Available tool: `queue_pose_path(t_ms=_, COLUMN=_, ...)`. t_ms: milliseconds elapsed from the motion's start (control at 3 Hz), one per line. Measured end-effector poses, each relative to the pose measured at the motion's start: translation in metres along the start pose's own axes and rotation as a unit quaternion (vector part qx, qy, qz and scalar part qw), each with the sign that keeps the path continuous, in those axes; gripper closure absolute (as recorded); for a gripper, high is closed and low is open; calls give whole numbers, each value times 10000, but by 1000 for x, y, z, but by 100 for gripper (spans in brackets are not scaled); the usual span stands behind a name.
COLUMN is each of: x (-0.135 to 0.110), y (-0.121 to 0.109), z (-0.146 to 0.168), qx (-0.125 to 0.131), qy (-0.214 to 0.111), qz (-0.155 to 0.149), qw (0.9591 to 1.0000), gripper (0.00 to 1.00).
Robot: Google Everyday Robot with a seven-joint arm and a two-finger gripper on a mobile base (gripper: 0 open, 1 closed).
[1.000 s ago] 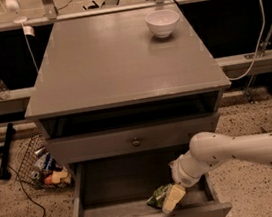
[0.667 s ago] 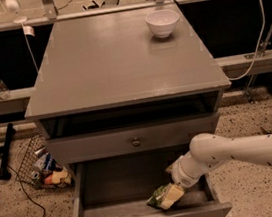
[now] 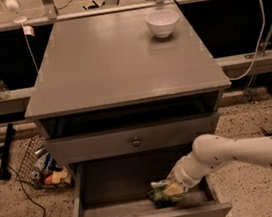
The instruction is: Pick green jalapeno chip bag from middle drawer and place on counter
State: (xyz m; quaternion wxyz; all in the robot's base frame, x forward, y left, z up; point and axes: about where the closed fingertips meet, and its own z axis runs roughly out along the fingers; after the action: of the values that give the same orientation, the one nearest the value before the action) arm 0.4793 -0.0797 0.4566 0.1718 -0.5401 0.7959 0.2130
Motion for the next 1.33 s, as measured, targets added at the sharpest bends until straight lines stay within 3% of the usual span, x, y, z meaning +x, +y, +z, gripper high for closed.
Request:
queue_pose_path(t_ms=333, x=1, y=3, z=-21, qx=161, qy=-31, qz=5, qw=9999, gripper=87)
queue_pose_path(t_ms=667, x=-6, y=7, z=-40, qx=244, qy=-285, qz=-16, qw=9993, gripper=100)
queue_pose_path(t_ms=1000, x=-6, y=10, z=-71, qx=344, qy=-915, qz=-204, qw=9950, gripper=100)
queue_pose_path(t_ms=1333, x=-12, y=3, z=-95, qx=300, qy=-1508, qz=-588, qw=9864, gripper=100)
